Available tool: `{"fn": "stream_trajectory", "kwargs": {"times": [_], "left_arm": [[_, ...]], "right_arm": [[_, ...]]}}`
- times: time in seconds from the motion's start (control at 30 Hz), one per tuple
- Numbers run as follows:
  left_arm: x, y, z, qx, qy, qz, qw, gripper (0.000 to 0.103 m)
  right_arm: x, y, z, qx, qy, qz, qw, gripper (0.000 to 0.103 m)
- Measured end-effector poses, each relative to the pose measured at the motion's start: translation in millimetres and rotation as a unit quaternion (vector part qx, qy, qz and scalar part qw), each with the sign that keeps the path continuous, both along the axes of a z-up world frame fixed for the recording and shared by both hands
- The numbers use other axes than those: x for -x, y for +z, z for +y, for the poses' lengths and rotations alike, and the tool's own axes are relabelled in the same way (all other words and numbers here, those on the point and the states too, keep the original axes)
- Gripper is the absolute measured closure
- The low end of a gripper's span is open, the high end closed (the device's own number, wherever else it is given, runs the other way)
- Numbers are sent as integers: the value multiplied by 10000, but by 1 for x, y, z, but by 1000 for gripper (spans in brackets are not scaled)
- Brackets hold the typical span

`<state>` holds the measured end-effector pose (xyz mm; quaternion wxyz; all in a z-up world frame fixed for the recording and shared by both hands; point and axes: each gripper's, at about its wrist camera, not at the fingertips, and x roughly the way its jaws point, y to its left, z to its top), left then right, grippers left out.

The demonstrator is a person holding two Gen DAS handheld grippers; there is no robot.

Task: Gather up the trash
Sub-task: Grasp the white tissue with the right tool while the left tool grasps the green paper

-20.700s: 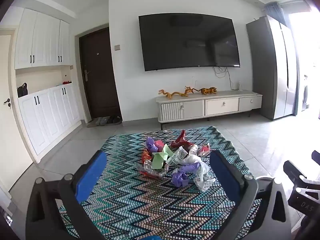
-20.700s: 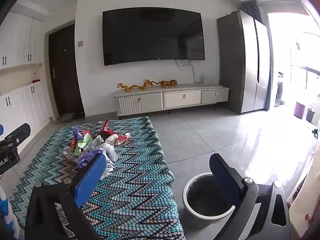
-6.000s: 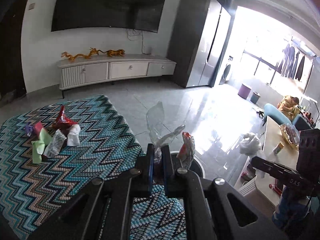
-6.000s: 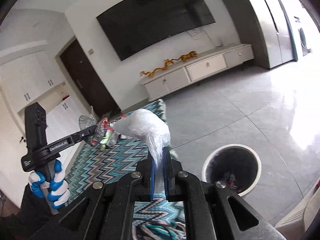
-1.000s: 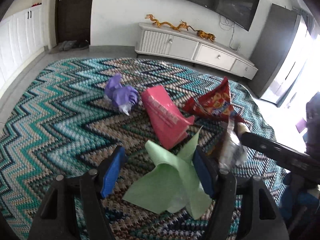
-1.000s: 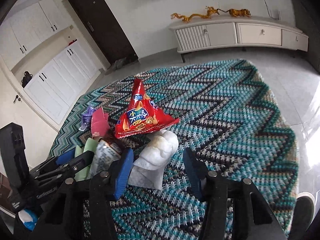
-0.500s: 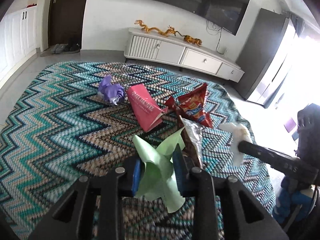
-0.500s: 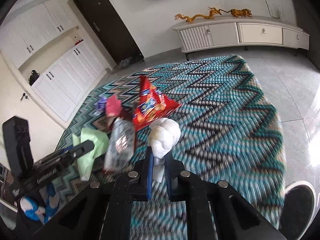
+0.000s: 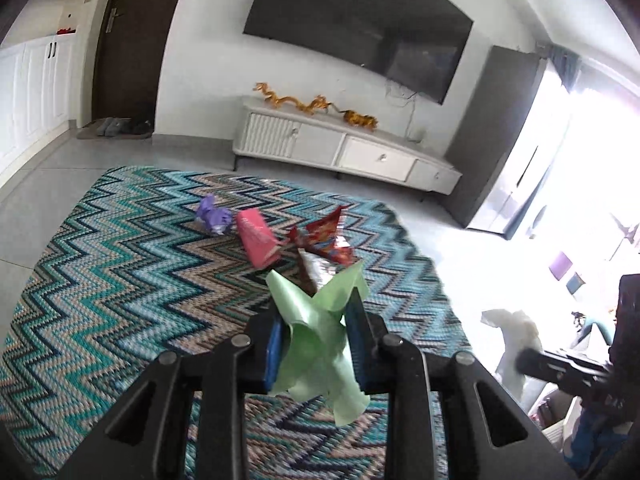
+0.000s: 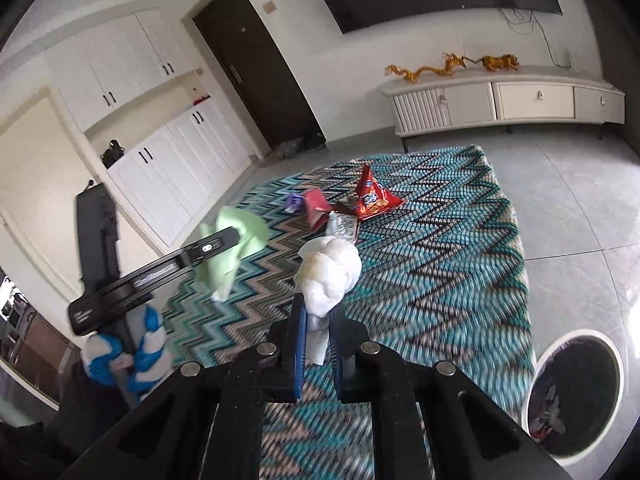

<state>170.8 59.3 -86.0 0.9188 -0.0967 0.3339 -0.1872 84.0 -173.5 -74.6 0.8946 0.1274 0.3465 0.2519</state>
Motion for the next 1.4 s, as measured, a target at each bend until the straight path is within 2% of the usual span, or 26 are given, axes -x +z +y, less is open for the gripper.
{"fn": "stream_trajectory", "kwargs": {"times": [0.27,0.53,1.03,1.23,1.4], "left_arm": [[32,19,-32,300,-402,-144,9986,77],[54,36,-59,411,-722,-242,9962,77],[81,53,-110,414,-1238,-313,9909,77],[78,53,-144,268,-1516,-183,9879,77],[73,47,-186,52,-1801,-10,9836,77]], "right_arm": [[74,32,-26,130,-374,-407,9984,93],[118,33,-70,60,-905,-545,9944,93],[144,28,-122,-51,-1478,-644,9869,93],[145,21,-146,-105,-1726,-609,9831,93],[133,4,-172,-167,-1948,-420,9798,93]]}}
